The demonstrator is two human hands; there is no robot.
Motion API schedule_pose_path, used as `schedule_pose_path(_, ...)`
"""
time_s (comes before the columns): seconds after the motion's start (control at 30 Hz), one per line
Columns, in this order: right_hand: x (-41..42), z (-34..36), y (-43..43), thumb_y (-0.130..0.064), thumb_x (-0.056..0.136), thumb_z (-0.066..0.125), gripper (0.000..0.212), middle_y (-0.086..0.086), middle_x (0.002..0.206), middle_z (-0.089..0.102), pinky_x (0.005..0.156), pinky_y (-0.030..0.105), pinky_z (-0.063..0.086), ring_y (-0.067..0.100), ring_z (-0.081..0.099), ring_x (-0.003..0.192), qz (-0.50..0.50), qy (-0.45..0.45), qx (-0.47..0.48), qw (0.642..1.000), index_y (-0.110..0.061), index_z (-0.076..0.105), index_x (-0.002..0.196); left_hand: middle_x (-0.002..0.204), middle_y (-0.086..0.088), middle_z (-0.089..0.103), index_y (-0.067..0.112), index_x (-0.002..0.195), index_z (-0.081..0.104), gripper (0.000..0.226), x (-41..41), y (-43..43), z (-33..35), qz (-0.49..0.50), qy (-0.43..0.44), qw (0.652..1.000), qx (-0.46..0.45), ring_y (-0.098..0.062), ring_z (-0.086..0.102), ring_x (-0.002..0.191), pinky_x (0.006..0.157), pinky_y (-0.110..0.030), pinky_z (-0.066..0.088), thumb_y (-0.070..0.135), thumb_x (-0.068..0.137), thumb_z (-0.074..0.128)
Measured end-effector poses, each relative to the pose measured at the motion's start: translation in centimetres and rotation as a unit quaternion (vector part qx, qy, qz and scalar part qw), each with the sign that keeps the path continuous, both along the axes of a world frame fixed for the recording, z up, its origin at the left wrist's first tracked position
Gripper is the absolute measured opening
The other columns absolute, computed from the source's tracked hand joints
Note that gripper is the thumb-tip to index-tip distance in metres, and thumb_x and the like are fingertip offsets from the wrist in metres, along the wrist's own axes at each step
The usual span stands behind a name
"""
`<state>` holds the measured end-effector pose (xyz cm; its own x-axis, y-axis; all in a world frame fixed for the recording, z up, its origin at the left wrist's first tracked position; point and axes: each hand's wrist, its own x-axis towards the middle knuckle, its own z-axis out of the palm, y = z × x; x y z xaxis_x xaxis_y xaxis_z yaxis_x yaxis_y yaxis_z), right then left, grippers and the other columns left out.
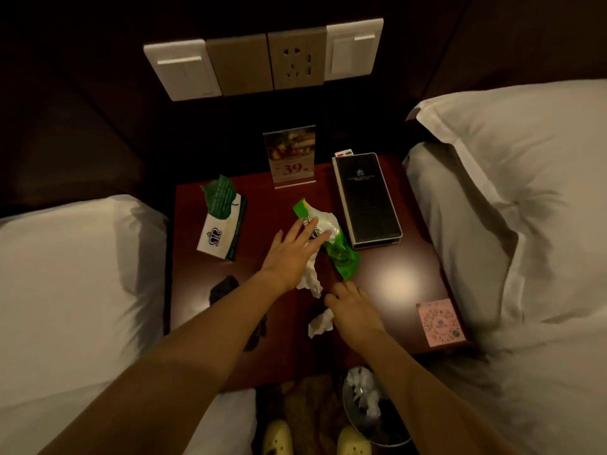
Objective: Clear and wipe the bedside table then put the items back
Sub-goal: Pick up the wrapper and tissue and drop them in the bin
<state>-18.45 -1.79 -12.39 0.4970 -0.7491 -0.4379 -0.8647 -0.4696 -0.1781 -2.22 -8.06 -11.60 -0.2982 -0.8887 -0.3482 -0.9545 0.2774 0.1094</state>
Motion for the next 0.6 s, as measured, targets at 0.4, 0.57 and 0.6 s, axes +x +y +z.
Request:
schedule_pose_path(0.4,-1.1,-0.2,-2.3,-0.009,0.075,0.065,0.016,0.018,0.111,0.056,0.078,0.042,0.045,0.036,0.051,0.098,-0.263,-0.149,-0.172,0.938,-0.005,0.065,0.09,0.131,-0.007,0.051,0.02,0.138,0.038,0.047,-0.2,-1.8,-3.2,-0.072,-0.017,0.997,0.012,-0.024,0.043,0.126,0.09,-0.036,0.042,0.017,0.093,0.049)
schedule_pose_path(0.57,-1.1,-1.2,-3.5,-0.013,0.086,0.056,0.031,0.011,0.139,0.039,0.087,0.038,0.048,0.031,0.048,0.115,-0.314,-0.266,-0.04,0.91,-0.006,0.056,0.116,0.122,-0.008,0.06,0.017,0.124,0.054,0.037,-0.6,0.8,-2.8,-0.022,0.068,0.997,-0.006,-0.026,0.054,0.113,0.082,-0.036,0.044,0.019,0.087,0.055)
schedule_pose_path(0.6,-1.0,-1.2,-3.5,-0.013,0.088,0.053,0.033,0.01,0.135,0.043,0.083,0.033,0.048,0.03,0.051,0.113,-0.334,-0.287,-0.008,0.898,-0.006,0.053,0.12,0.117,-0.009,0.063,0.015,0.119,0.058,0.033,-1.0,1.2,-2.4,-0.007,0.096,0.995,-0.009,-0.027,0.056,0.109,0.079,-0.035,0.044,0.022,0.086,0.057)
